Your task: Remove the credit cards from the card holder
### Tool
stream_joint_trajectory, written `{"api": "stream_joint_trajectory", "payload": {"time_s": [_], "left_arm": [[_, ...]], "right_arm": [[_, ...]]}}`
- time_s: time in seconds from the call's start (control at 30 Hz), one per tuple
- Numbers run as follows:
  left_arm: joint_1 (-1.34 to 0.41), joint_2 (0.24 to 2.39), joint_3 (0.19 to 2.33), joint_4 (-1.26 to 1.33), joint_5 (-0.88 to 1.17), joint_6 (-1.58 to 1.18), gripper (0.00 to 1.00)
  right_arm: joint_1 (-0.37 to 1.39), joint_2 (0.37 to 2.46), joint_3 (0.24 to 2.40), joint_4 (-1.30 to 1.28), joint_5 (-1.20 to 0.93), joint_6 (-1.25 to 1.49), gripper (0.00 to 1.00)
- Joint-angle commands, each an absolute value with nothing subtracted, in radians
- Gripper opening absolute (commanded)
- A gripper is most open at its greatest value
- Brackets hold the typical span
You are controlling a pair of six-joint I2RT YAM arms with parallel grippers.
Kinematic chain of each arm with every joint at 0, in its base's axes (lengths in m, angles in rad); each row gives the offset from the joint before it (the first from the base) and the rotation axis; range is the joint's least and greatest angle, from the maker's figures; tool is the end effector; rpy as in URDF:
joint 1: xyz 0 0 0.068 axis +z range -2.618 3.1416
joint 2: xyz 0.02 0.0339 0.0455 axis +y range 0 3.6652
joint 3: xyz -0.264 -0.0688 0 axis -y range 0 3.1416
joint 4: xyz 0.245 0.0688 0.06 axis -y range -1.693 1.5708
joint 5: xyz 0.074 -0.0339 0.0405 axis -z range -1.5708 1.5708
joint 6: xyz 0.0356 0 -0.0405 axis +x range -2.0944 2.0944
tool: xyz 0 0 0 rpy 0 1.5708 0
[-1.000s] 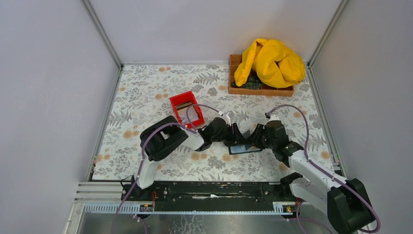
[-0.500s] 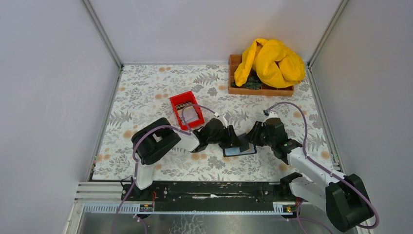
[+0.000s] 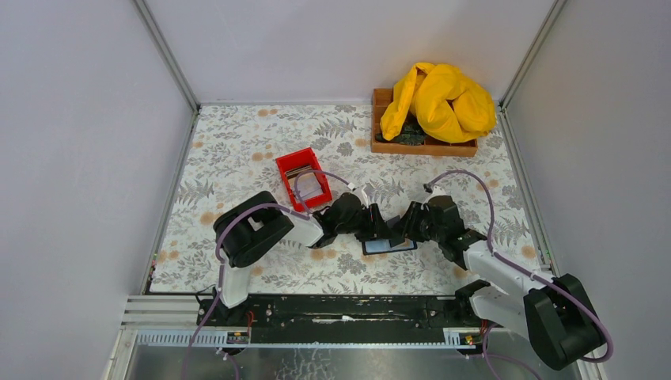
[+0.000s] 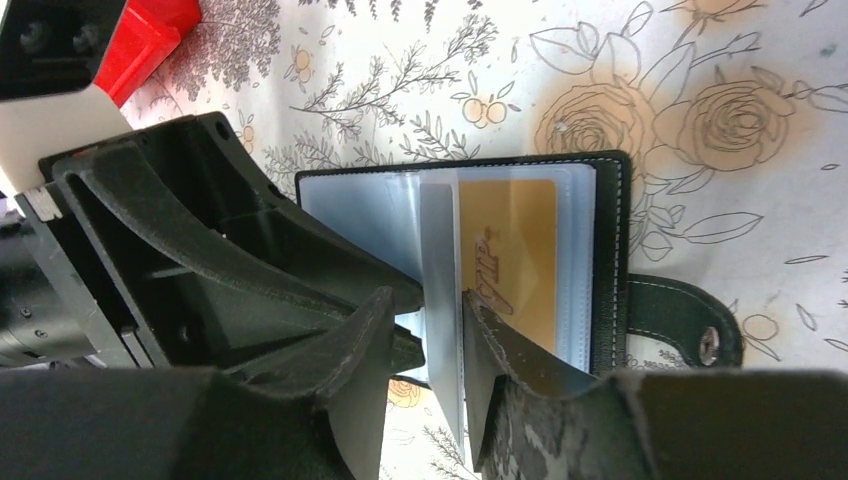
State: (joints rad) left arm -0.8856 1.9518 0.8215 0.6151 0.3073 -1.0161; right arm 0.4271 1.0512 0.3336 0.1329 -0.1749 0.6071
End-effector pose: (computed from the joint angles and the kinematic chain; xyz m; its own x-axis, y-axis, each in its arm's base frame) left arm 0.2263 -0.2939 0.1094 -0.9332 -0.1386 -0.3316 0.2114 0.5346 -0.8182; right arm 0.1830 0.0901 0.1666 -0.7207 0.2892 -0.6301 -0.1569 0.8172 0.5546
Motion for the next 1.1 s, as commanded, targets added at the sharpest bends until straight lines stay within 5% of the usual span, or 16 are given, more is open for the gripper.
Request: {"api": "stream_joint_trajectory", "payload": {"time_s": [0.0,0.4,0.97,1.07], "left_arm": [[-0.874,1.953,0.797,0.553,0.291,-0.988,0.48],[-0.875,1.899,0.749,0.538,0.240,-0.982,0.49],[-0.877,1.785,0.730,0.469,0.216,-0.940,0.50],[-0.880,1.737,0.718,0.442,0.216,-0.934,0.49]], "right_arm": [[0.453,1.049,0.328,0.203,-0.190,0.629,0.41],[0.569,1.105,0.373,0.225,-0.110,0.663,0.48],[0.707,1.152,0.472,0.071,0.110,0.601,0.01],[0.744,1.175,0.506,0.030,0.185,0.577,0.00]]}}
